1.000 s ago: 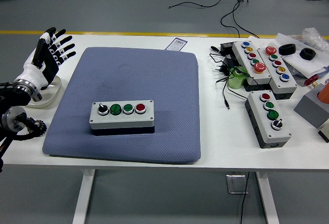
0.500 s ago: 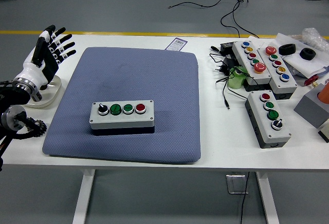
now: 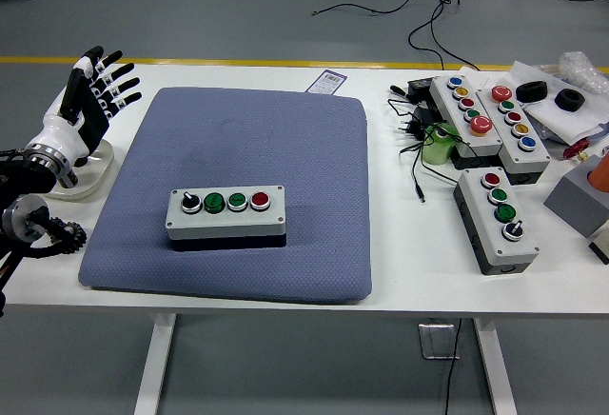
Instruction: Pick up the button,place it on the desk,press the button,press the button
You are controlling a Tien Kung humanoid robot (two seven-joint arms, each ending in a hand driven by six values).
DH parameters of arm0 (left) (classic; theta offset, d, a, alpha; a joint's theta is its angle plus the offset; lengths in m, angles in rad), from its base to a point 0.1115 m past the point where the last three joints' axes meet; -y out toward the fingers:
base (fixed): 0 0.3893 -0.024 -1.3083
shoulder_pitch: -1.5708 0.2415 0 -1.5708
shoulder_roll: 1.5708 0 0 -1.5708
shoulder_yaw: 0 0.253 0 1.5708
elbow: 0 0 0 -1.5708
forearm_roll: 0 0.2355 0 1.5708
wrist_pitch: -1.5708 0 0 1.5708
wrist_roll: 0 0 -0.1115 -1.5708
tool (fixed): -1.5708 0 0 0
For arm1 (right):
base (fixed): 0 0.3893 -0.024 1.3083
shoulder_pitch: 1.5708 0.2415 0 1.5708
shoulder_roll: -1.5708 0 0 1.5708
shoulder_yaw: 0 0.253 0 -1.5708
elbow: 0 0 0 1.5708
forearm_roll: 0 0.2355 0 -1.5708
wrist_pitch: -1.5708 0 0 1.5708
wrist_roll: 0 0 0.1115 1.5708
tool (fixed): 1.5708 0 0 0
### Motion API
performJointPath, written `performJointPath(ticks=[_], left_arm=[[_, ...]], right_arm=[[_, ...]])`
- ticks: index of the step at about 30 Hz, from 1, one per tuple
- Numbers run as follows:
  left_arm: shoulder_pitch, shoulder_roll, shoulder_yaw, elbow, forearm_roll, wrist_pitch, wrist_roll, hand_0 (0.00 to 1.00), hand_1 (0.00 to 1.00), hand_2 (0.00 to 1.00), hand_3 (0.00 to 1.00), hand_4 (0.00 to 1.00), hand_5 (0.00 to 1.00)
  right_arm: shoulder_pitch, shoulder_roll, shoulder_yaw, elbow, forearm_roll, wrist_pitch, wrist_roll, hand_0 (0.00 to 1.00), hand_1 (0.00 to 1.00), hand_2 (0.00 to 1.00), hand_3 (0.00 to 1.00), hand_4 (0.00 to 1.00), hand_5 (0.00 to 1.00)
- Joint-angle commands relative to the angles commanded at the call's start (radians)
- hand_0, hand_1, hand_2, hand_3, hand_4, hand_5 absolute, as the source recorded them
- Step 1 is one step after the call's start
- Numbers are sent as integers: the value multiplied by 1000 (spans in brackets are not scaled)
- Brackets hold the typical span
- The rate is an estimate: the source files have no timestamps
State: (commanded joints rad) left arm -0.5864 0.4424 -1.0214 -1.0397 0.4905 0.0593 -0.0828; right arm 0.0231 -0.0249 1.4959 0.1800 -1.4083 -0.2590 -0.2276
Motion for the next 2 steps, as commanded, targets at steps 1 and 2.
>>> performJointPath(ticks=[1, 2], left_arm=[[0, 0, 1, 0, 0, 0, 0, 835, 885, 918, 943, 640, 998], [0, 0, 1, 0, 0, 0, 0, 835, 885, 918, 943, 640, 998]], right_arm=[[0, 0, -1, 0, 1, 0, 0, 618, 681, 725, 637, 345, 153], [0, 0, -1, 0, 2, 0, 0, 618, 681, 725, 637, 345, 153]])
